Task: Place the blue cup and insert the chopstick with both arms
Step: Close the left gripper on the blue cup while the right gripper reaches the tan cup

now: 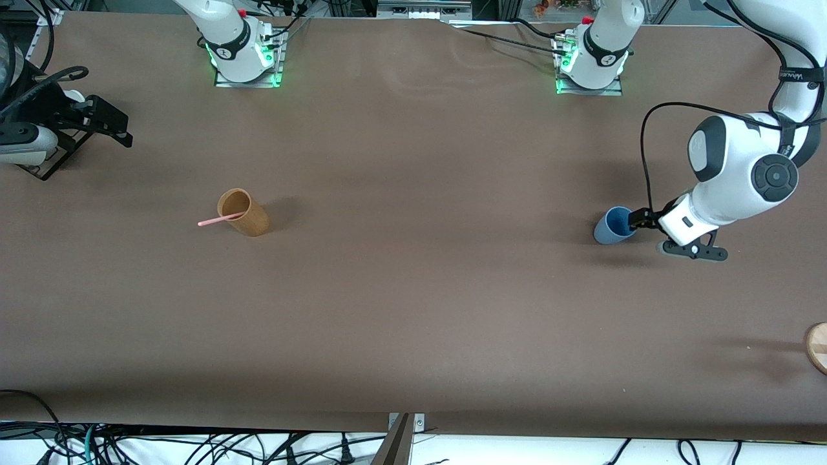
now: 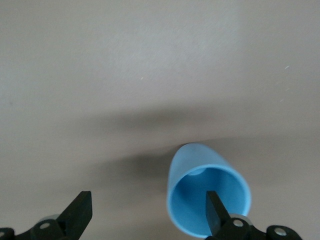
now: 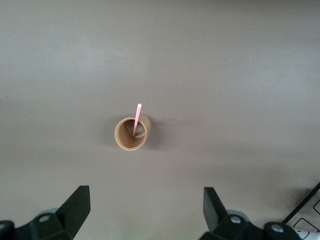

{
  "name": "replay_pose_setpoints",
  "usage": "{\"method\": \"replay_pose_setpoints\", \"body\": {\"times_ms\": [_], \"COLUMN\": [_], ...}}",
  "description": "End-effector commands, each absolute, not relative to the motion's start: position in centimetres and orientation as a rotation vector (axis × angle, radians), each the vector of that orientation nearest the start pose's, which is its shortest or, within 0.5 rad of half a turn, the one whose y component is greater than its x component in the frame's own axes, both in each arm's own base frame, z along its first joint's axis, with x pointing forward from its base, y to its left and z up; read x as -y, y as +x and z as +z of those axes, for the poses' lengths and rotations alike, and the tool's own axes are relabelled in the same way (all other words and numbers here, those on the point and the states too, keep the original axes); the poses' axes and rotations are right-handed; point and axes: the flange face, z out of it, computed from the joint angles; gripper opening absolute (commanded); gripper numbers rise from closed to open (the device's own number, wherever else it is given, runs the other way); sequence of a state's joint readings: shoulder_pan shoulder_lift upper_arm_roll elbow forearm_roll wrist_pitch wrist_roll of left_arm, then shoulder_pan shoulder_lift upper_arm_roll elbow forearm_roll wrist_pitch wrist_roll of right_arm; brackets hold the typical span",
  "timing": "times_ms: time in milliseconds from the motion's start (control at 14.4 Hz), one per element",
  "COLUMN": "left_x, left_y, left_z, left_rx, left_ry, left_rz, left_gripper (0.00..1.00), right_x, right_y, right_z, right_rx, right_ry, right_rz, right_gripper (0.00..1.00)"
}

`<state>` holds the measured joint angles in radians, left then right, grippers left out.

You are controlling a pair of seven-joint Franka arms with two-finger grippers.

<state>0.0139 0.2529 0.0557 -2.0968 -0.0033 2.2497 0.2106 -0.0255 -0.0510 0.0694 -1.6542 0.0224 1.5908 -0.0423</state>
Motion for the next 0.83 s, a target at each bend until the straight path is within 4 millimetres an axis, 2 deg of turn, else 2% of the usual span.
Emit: {"method": "replay_pose_setpoints", "body": {"times_ms": [0,209,348,765], "left_x": [-3.7,-3.4,-3.0,-2.5], "left_y": [55.5,54.0,53.6,53.4], "left_z": [29.5,27.7,27.0,25.3], "left_rx": [-0.279,-0.237,-0.232,-0.187], "left_ry": [-3.124,-3.146,-3.152,-3.150], "left_rz": [0.136,0.147,0.139,0.120], "left_gripper": [1.00,1.00,1.00,1.00], "right_x": [-3.3,-3.3,-3.3,-3.9], "right_y": [55.0,55.3,55.3,55.1], "right_z": [60.7,61.0,63.0,63.4], "right_rx": [0.157,0.168,0.171,0.191], "right_ry": [-3.122,-3.112,-3.104,-3.112], "right_rz": [0.034,0.010,-0.043,-0.059], "right_gripper": [1.00,1.00,1.00,1.00]}}
